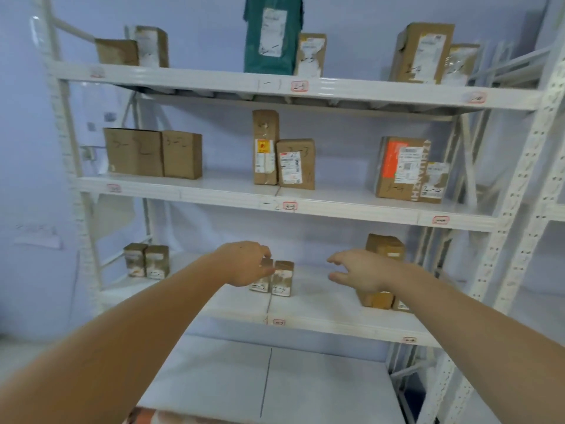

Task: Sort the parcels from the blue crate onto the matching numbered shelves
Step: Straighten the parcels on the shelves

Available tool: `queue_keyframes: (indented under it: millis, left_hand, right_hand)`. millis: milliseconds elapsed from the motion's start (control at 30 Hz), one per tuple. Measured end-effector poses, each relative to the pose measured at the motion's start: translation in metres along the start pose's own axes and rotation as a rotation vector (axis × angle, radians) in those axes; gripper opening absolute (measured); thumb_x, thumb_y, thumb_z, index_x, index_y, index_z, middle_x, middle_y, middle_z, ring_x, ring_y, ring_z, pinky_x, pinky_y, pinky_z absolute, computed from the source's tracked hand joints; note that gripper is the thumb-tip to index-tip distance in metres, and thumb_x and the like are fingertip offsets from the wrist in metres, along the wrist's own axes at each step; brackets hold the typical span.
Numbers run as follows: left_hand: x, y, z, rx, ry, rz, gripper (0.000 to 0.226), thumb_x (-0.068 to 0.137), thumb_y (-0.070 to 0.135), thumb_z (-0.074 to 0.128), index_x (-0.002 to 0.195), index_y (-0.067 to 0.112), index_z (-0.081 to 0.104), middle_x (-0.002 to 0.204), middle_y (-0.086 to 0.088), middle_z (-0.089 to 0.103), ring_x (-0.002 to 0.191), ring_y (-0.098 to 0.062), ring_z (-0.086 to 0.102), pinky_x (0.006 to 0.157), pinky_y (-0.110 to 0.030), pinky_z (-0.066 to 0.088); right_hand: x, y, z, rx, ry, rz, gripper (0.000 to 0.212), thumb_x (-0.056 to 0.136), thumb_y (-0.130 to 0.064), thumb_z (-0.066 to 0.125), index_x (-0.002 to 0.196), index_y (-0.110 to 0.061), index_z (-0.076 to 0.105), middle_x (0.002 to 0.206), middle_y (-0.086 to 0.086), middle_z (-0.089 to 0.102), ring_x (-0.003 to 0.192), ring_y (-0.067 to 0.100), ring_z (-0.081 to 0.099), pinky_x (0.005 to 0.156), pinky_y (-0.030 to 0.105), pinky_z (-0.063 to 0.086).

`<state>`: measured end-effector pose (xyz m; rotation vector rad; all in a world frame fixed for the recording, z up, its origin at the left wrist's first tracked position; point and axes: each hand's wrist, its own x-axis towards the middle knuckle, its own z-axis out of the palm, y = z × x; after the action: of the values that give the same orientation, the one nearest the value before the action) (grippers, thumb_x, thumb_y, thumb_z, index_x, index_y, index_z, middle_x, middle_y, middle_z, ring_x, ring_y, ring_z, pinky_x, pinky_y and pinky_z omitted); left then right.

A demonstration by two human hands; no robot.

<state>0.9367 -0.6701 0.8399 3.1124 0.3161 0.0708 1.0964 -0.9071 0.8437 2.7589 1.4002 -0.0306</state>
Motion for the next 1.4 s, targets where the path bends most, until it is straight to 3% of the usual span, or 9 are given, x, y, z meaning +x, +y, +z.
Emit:
queue_keyframes:
  millis: [267,467,667,967,1267,1400]
  left_hand:
    - [-0.080,-0.147,0.026,0.000,-0.087,-0.140,0.058,0.106,0.054,0.041,0.155,0.023,0.040,0.160,-0.002,0.043,0.144,-0.025,0.043,0.115,-0.038,0.034]
    - [-0.111,-0.238,0.048,-0.018,-0.127,-0.231,0.058,0.104,0.058,0.042,0.154,0.028,0.042,0.159,0.002,0.045,0.143,-0.024,0.046,0.116,-0.041,0.038]
    - [-0.087,-0.298,0.079,-0.044,-0.124,-0.258,0.058,0.102,0.062,0.042,0.150,0.031,0.046,0.157,0.004,0.048,0.141,-0.022,0.048,0.114,-0.041,0.041]
    - [0.019,-0.302,0.110,-0.077,-0.173,-0.181,0.056,0.105,0.057,0.041,0.153,0.027,0.043,0.152,0.001,0.051,0.134,-0.024,0.053,0.110,-0.039,0.043]
    - [0.156,-0.282,0.159,-0.114,-0.227,-0.044,0.057,0.105,0.056,0.040,0.154,0.026,0.040,0.157,0.003,0.046,0.143,-0.021,0.044,0.117,-0.039,0.036]
    - [0.227,-0.274,0.185,-0.119,-0.246,0.024,0.061,0.106,0.055,0.040,0.157,0.024,0.035,0.160,0.002,0.042,0.146,-0.022,0.042,0.119,-0.041,0.035]
  right_hand:
    - [0.079,-0.147,0.030,0.030,-0.022,-0.100,0.052,0.104,-0.049,0.044,0.147,-0.020,0.051,0.146,0.008,0.057,0.130,0.029,0.054,0.106,0.043,0.045]
    - [0.132,-0.228,0.052,0.066,-0.057,-0.144,0.059,0.104,-0.053,0.043,0.155,-0.025,0.040,0.159,0.002,0.045,0.142,0.022,0.045,0.114,0.039,0.039]
    - [0.182,-0.261,0.070,0.037,-0.089,-0.179,0.057,0.106,-0.050,0.041,0.157,-0.025,0.037,0.161,0.000,0.042,0.146,0.023,0.039,0.117,0.042,0.036]
    - [0.253,-0.222,0.110,0.137,-0.138,-0.149,0.058,0.106,-0.049,0.042,0.158,-0.024,0.035,0.160,0.003,0.042,0.145,0.023,0.039,0.116,0.041,0.036]
    - [0.293,-0.107,0.156,0.234,-0.141,0.077,0.054,0.104,-0.048,0.047,0.153,-0.027,0.043,0.157,0.002,0.046,0.139,0.024,0.048,0.110,0.039,0.042]
    - [0.307,-0.056,0.171,0.235,-0.111,0.181,0.050,0.105,-0.038,0.049,0.154,-0.029,0.041,0.152,0.002,0.052,0.137,0.024,0.050,0.112,0.036,0.040]
